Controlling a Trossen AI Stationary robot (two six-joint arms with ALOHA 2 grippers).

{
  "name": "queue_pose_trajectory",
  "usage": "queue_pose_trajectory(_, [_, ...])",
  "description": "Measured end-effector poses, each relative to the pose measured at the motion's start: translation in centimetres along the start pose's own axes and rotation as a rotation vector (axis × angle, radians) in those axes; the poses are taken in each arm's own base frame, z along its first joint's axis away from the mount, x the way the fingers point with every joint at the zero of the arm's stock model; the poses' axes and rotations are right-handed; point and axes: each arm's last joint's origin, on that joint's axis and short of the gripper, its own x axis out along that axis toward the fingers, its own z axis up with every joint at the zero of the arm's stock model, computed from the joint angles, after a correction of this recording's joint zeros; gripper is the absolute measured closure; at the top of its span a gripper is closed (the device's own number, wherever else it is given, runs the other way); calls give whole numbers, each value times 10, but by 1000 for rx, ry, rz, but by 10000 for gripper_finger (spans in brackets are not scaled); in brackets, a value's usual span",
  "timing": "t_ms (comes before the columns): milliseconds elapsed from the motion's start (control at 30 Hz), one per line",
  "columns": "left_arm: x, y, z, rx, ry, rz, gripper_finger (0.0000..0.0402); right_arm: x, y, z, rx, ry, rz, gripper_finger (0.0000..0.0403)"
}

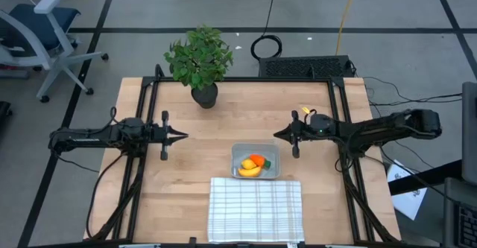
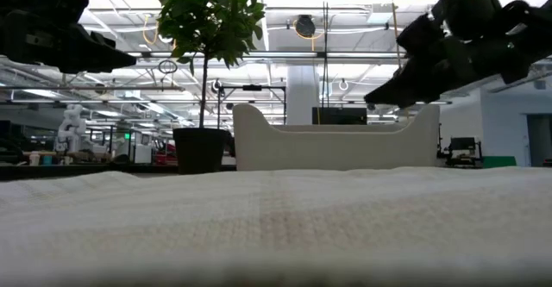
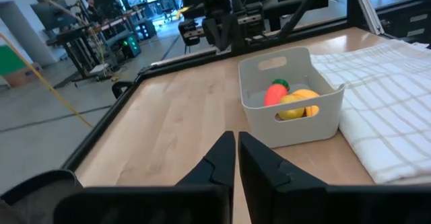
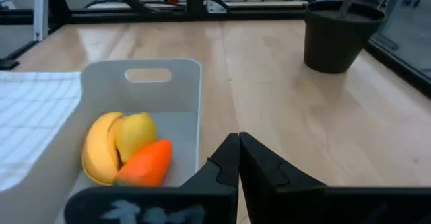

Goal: Pick and placing Produce into tupperware
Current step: Return to Home Position

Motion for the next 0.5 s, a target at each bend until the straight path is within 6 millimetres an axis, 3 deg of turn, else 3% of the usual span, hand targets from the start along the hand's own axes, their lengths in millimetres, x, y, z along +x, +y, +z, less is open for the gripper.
queue_pose_trajectory(133, [0,-1,1,28,-6,-7,398,-12,6,5,-21,-1,-16,403])
queue_pose_trajectory(500, [0,-1,1,36,-5,-9,400,-33,15,18,-22,-69,-35,403])
